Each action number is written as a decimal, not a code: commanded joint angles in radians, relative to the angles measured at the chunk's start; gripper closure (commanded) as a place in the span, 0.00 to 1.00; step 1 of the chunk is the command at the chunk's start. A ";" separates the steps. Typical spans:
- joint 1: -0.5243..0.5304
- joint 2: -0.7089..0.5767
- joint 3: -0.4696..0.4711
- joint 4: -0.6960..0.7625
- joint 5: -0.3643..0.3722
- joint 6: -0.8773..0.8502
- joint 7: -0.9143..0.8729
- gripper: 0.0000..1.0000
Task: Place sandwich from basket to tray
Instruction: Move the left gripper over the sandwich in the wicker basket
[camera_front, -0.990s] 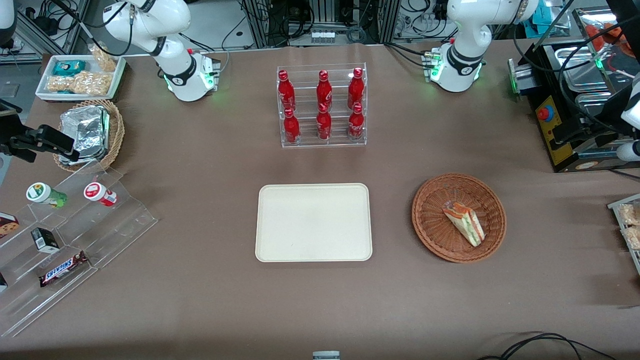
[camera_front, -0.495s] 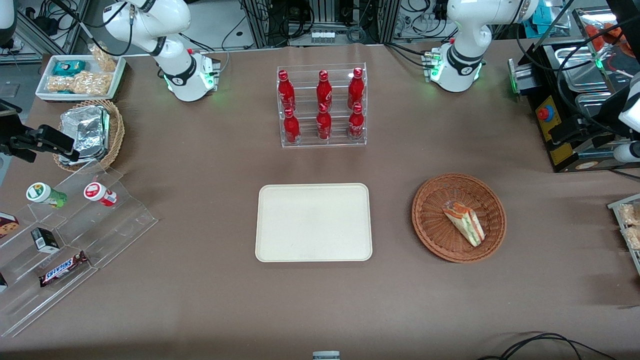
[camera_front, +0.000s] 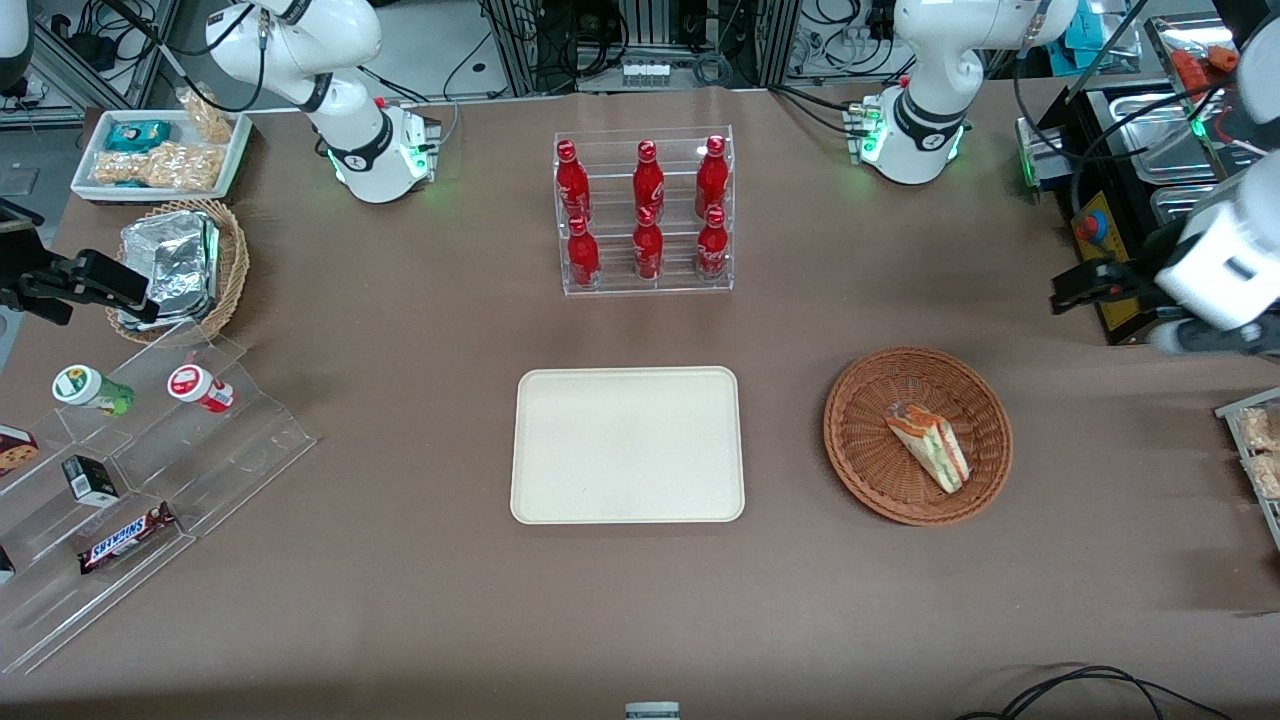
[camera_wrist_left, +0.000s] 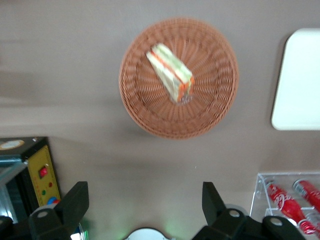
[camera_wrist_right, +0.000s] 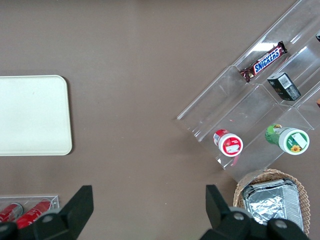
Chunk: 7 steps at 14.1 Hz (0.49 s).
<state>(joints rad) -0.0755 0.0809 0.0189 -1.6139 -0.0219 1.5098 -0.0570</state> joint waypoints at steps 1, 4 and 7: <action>-0.044 0.013 0.003 -0.160 0.025 0.158 -0.010 0.00; -0.049 0.077 0.001 -0.248 0.042 0.351 -0.116 0.00; -0.076 0.154 0.001 -0.256 0.042 0.460 -0.372 0.00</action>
<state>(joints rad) -0.1271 0.2040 0.0151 -1.8734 0.0022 1.9232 -0.2740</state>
